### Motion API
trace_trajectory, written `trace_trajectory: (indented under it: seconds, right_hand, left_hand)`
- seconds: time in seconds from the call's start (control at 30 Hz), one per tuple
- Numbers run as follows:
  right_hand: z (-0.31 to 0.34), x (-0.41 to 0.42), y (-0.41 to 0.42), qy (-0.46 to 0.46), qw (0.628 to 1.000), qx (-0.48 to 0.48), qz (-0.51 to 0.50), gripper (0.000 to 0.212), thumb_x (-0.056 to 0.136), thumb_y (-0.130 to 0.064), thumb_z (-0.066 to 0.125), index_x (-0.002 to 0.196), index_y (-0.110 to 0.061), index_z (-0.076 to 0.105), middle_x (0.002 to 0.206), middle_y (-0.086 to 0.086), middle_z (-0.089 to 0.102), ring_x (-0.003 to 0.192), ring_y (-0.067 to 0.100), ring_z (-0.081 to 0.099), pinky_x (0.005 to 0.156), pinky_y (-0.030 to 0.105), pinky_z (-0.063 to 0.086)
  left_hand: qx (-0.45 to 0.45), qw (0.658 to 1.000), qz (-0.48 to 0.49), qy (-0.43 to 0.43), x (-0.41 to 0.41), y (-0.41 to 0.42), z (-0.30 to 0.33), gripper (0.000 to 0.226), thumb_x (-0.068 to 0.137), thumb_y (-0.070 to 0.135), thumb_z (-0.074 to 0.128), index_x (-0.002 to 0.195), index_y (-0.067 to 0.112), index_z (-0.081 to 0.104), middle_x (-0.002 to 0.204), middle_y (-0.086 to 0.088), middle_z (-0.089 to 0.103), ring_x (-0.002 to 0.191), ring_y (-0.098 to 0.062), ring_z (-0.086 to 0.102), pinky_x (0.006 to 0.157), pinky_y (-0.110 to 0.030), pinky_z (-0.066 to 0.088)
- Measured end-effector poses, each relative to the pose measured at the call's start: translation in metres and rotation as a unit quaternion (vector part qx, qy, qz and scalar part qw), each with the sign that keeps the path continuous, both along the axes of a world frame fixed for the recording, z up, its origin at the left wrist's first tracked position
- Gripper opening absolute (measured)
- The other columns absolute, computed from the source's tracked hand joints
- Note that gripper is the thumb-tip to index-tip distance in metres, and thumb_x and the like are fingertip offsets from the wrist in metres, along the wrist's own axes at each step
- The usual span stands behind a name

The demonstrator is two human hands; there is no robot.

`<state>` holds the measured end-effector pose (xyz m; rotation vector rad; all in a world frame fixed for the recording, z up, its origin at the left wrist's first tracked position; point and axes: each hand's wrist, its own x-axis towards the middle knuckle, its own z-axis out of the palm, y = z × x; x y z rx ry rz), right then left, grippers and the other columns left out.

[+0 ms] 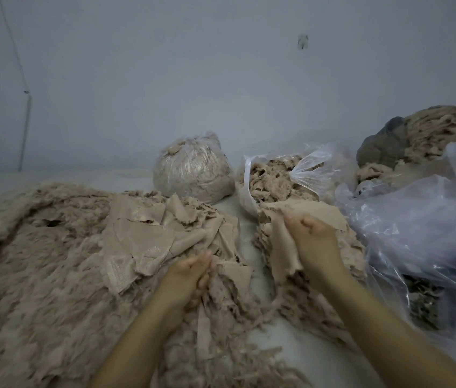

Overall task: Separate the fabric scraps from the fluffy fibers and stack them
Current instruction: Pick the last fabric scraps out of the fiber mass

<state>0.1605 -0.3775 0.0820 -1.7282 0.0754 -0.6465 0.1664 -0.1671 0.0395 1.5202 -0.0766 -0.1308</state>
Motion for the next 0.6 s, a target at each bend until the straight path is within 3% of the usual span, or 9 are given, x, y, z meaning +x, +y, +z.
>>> trace_trajectory:
  seconds: [0.1, 0.13, 0.17, 0.2, 0.23, 0.3, 0.37, 0.5, 0.6]
  right_hand:
    - [0.035, 0.009, -0.007, 0.013, 0.999, 0.006, 0.035, 0.031, 0.093, -0.032, 0.06, 0.066, -0.018, 0.066, 0.05, -0.016, 0.057, 0.045, 0.001, 0.049, 0.044, 0.013, 0.036]
    - [0.039, 0.009, -0.005, 0.015, 0.998, 0.01, 0.053, 0.028, 0.093, -0.031, 0.06, 0.073, -0.013, 0.068, 0.056, -0.014, 0.061, 0.049, 0.002, 0.053, 0.047, 0.014, 0.039]
    - [0.041, 0.008, -0.002, 0.018, 0.997, 0.014, 0.076, 0.027, 0.093, -0.029, 0.06, 0.076, -0.01, 0.069, 0.059, -0.011, 0.063, 0.051, 0.003, 0.054, 0.048, 0.014, 0.04]
    - [0.04, 0.006, 0.003, 0.016, 0.995, 0.017, 0.1, 0.025, 0.093, -0.027, 0.06, 0.075, -0.012, 0.069, 0.059, -0.011, 0.063, 0.05, 0.001, 0.053, 0.048, 0.013, 0.04]
    - [0.038, 0.003, 0.01, 0.015, 0.992, 0.017, 0.121, 0.025, 0.094, -0.026, 0.059, 0.074, -0.013, 0.068, 0.057, -0.012, 0.061, 0.048, 0.0, 0.05, 0.046, 0.012, 0.039]
    - [0.033, 0.001, 0.023, 0.01, 0.989, 0.02, 0.148, 0.026, 0.094, -0.025, 0.058, 0.077, -0.007, 0.067, 0.059, -0.007, 0.057, 0.05, 0.003, 0.046, 0.046, 0.012, 0.036]
    - [0.026, 0.001, 0.033, 0.012, 0.984, 0.045, 0.171, 0.026, 0.094, -0.025, 0.059, 0.083, -0.002, 0.068, 0.069, 0.003, 0.057, 0.061, 0.01, 0.047, 0.053, 0.018, 0.039]
    - [0.021, 0.008, 0.031, 0.01, 0.992, 0.044, 0.121, 0.033, 0.092, -0.029, 0.061, 0.062, -0.018, 0.055, 0.055, 0.001, 0.05, 0.054, 0.012, 0.038, 0.051, 0.025, 0.029]
    - [0.035, 0.026, 0.001, 0.014, 0.996, 0.078, 0.029, 0.045, 0.089, -0.04, 0.064, 0.053, -0.021, 0.045, 0.046, -0.001, 0.052, 0.048, 0.013, 0.035, 0.041, 0.019, 0.024]
  left_hand:
    - [0.034, 0.998, -0.032, -0.05, -0.008, -0.008, 0.005, 0.052, 0.068, 0.059, 0.061, 0.088, 0.011, 0.065, 0.068, -0.002, 0.068, 0.033, -0.014, 0.041, 0.036, -0.021, 0.039]
    - [0.028, 0.997, -0.04, -0.057, -0.011, -0.013, 0.006, 0.056, 0.062, 0.059, 0.063, 0.097, 0.016, 0.065, 0.086, -0.001, 0.073, 0.042, -0.022, 0.053, 0.049, -0.03, 0.053]
    - [0.014, 0.998, -0.042, -0.048, -0.012, -0.018, 0.007, 0.061, 0.059, 0.057, 0.065, 0.108, 0.02, 0.062, 0.104, 0.001, 0.072, 0.066, -0.031, 0.065, 0.068, -0.04, 0.056]
    - [-0.015, 0.998, -0.047, -0.025, -0.013, -0.023, 0.007, 0.071, 0.057, 0.055, 0.067, 0.119, 0.021, 0.057, 0.115, 0.002, 0.068, 0.088, -0.035, 0.066, 0.073, -0.038, 0.056]
    - [-0.059, 0.996, -0.059, 0.005, -0.014, -0.028, 0.007, 0.081, 0.057, 0.052, 0.07, 0.128, 0.019, 0.051, 0.116, 0.002, 0.067, 0.087, -0.037, 0.066, 0.06, -0.029, 0.056]
    - [-0.17, 0.978, -0.102, 0.062, -0.016, -0.033, 0.006, 0.076, 0.064, 0.043, 0.07, 0.13, 0.011, 0.05, 0.095, -0.004, 0.07, 0.054, -0.019, 0.058, 0.038, -0.019, 0.043]
    - [-0.247, 0.953, -0.142, 0.101, -0.019, -0.037, 0.003, 0.053, 0.074, 0.034, 0.067, 0.117, 0.004, 0.058, 0.081, -0.014, 0.066, 0.05, -0.014, 0.051, 0.038, -0.021, 0.044]
    - [-0.227, 0.969, -0.06, 0.076, -0.017, -0.04, -0.002, 0.013, 0.078, 0.016, 0.062, 0.076, 0.004, 0.058, 0.049, -0.002, 0.044, 0.037, -0.006, 0.034, 0.031, -0.016, 0.03]
    - [-0.223, 0.974, 0.003, 0.045, -0.009, -0.031, -0.001, 0.021, 0.092, 0.014, 0.049, 0.074, 0.004, 0.052, 0.042, 0.004, 0.033, 0.031, -0.002, 0.023, 0.029, -0.013, 0.02]
